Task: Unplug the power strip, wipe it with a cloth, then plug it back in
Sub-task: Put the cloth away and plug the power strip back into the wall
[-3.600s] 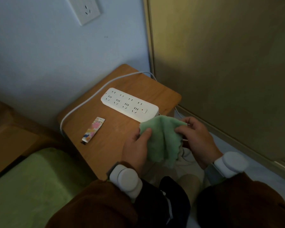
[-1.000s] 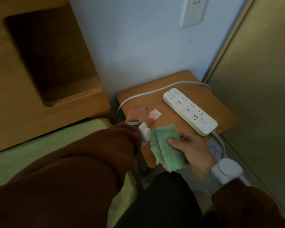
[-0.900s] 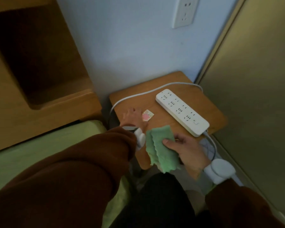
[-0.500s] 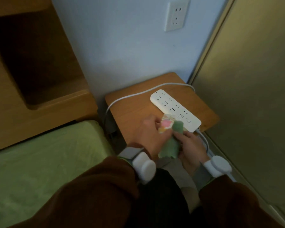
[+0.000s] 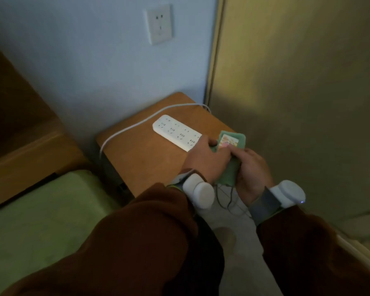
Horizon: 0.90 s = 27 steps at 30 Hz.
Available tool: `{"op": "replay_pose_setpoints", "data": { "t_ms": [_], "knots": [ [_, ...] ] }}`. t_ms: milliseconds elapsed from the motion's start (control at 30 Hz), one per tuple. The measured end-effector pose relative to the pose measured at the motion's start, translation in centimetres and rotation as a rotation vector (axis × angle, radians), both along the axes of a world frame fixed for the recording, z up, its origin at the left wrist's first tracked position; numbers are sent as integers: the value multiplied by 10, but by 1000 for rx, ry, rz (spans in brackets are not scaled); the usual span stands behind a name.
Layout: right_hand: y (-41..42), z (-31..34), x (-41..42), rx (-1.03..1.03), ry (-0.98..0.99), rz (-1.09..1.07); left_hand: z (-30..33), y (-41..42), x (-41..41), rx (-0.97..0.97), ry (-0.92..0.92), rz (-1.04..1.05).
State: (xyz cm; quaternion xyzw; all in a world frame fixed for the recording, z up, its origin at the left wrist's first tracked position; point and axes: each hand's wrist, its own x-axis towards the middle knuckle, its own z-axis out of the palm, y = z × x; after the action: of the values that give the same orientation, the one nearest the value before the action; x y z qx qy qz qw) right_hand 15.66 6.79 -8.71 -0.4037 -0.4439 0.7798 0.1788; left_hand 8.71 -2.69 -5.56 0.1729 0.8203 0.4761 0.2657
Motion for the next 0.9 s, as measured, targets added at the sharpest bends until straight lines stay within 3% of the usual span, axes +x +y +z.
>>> {"op": "replay_pose_setpoints", "data": {
  "t_ms": [200, 533, 733, 900],
  "knots": [
    [71, -27, 54, 3, -83, -89, -20, 91, 45, -103, 129, -118],
    [207, -90, 231, -188, -225, -225, -109, 256, 201, -207, 48, -402],
    [239, -133, 357, -221, -306, -467, -162, 313, 306, -250, -215, -595],
    [252, -185, 453, -244, -389, -696, -231, 350, 387, -452, -597, -710]
  ]
}}
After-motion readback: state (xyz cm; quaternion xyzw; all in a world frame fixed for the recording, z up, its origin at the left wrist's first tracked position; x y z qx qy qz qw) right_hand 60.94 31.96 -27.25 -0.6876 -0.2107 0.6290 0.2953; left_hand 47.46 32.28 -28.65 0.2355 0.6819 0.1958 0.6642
